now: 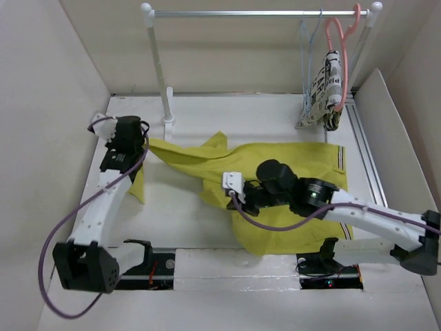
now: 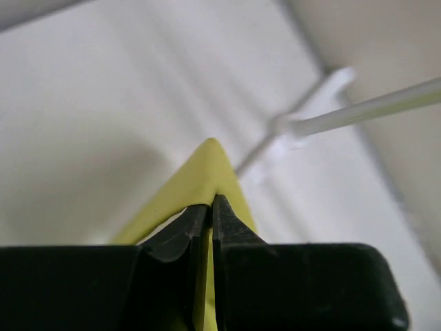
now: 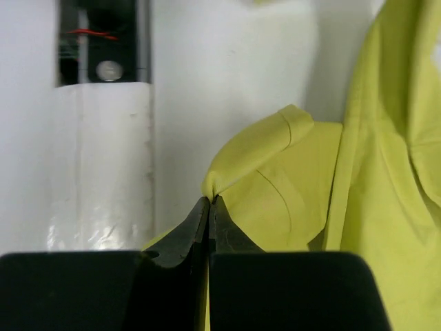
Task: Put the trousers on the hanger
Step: Flatten out the trousers at the center of the board.
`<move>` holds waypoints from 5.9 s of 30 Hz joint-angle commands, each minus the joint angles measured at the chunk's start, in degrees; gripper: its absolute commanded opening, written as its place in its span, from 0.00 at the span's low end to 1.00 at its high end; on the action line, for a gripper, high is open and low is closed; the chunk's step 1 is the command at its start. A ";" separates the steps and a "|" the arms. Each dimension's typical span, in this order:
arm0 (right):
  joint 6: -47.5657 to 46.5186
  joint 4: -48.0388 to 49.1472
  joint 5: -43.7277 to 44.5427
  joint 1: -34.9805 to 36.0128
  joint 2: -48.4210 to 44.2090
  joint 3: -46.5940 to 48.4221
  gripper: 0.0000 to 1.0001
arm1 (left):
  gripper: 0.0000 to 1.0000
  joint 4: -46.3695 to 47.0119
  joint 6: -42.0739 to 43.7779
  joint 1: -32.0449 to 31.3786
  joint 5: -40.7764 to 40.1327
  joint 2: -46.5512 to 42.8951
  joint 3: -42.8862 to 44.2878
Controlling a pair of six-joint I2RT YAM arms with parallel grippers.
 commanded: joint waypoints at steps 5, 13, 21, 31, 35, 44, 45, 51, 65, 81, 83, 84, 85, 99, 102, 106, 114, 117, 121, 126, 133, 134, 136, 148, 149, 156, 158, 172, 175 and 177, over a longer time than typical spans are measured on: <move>-2.01 -6.04 -18.66 -4.43 -11.92 -3.52 0.00 | 0.00 -3.96 8.05 -1.19 -0.43 -5.21 20.91; -8.16 -15.16 -31.77 -7.17 -14.82 5.34 0.00 | 0.00 -5.64 17.25 -1.19 2.20 -1.36 37.56; -5.44 -18.33 -12.79 -13.40 -7.46 -0.54 0.10 | 0.00 -6.35 19.75 2.76 11.25 13.94 43.11; -3.89 -15.18 -9.91 -21.03 -10.86 -4.23 0.86 | 0.00 -9.68 19.55 12.61 16.81 32.91 42.92; 4.83 -7.02 -0.58 -36.22 -9.82 -7.12 0.37 | 0.00 -9.07 21.06 12.09 17.33 37.41 46.61; 16.44 14.53 4.17 -65.34 -1.39 -15.57 0.72 | 0.00 -8.20 20.98 13.23 19.79 39.71 42.61; 16.62 15.14 6.61 -66.22 1.23 -15.40 0.77 | 0.00 -5.84 19.93 13.23 20.31 38.75 41.10; 18.89 16.56 6.37 -70.71 11.26 -14.26 0.87 | 0.00 -0.90 17.19 12.18 24.36 33.91 33.62; 15.56 13.83 -4.70 -70.79 23.41 -13.62 0.00 | 0.00 1.49 15.43 11.56 24.72 27.05 27.72; 21.71 14.01 2.58 -92.16 3.26 -11.64 0.00 | 0.00 -5.89 17.28 11.03 20.40 23.35 28.25; 22.94 14.88 4.95 -92.76 9.32 -8.99 0.00 | 0.00 -8.34 18.86 11.03 21.72 24.67 30.79; 24.17 14.63 5.92 -92.77 11.34 -5.93 0.00 | 0.00 -9.23 19.64 11.03 23.81 26.68 31.93; 24.70 14.71 6.71 -92.77 13.02 -4.60 0.00 | 0.00 -10.28 20.70 11.03 25.14 28.09 34.38; 24.10 12.79 -0.39 -76.27 -11.47 -19.78 0.66 | 0.61 -10.83 25.89 8.75 12.87 21.89 29.95; 22.68 11.37 -2.58 -66.07 -12.10 -23.54 0.18 | 0.53 -8.89 25.81 8.75 11.09 15.02 18.43; 24.27 13.31 -3.22 -57.11 -16.31 -26.90 0.00 | 0.31 -10.38 23.18 8.75 9.34 14.22 8.24; 15.04 10.93 -4.35 -46.91 -12.82 -21.64 0.51 | 0.60 -3.79 29.76 7.70 16.99 23.08 9.08; 15.21 12.51 -5.49 -44.53 -10.35 -21.72 0.52 | 0.60 -3.62 30.81 4.19 12.94 27.22 11.37; 16.18 14.18 -3.92 -39.17 -9.29 -21.63 0.53 | 0.59 -3.96 30.64 -0.65 5.22 30.90 13.22; 16.71 14.80 -2.77 -37.22 -9.20 -21.81 0.53 | 0.53 -5.55 29.23 -0.66 -2.17 34.78 14.98; 16.27 13.22 -2.68 -37.22 -10.52 -21.99 0.54 | 0.47 -5.55 29.14 -0.66 -7.28 40.31 17.97; 15.92 13.04 -3.03 -37.22 -10.87 -21.90 0.54 | 0.47 -5.03 29.93 -0.66 -7.10 41.36 18.32; 15.57 12.78 -3.65 -37.22 -11.05 -21.72 0.54 | 0.47 -3.97 30.20 -0.66 -7.36 41.73 19.29; 15.13 9.19 -3.56 -35.11 -13.33 -23.74 0.54 | 0.00 -11.76 26.35 -1.80 -7.98 34.03 21.75; 13.99 8.48 -3.47 -35.11 -13.42 -23.83 0.54 | 0.00 -13.09 26.25 -2.67 -7.55 31.99 21.75; 11.26 2.93 -4.08 -35.11 -14.30 -23.22 0.54 | 0.00 -35.23 20.19 -12.86 -9.57 14.41 29.11; 11.08 2.58 -5.49 -35.11 -14.57 -22.87 0.54 | 0.00 -42.70 17.37 -16.38 -6.77 11.15 32.10; 5.19 -3.48 -8.74 -42.32 -12.99 -18.39 0.55 | 0.00 -30.01 23.94 4.67 36.77 0.07 32.67; 5.11 -4.27 -10.24 -42.32 -11.76 -16.37 0.55 | 0.00 -22.96 26.06 15.76 45.96 5.31 27.73; 5.02 -4.19 -9.63 -42.32 -10.96 -15.66 0.55 | 0.00 -20.94 26.94 17.79 47.91 9.71 30.16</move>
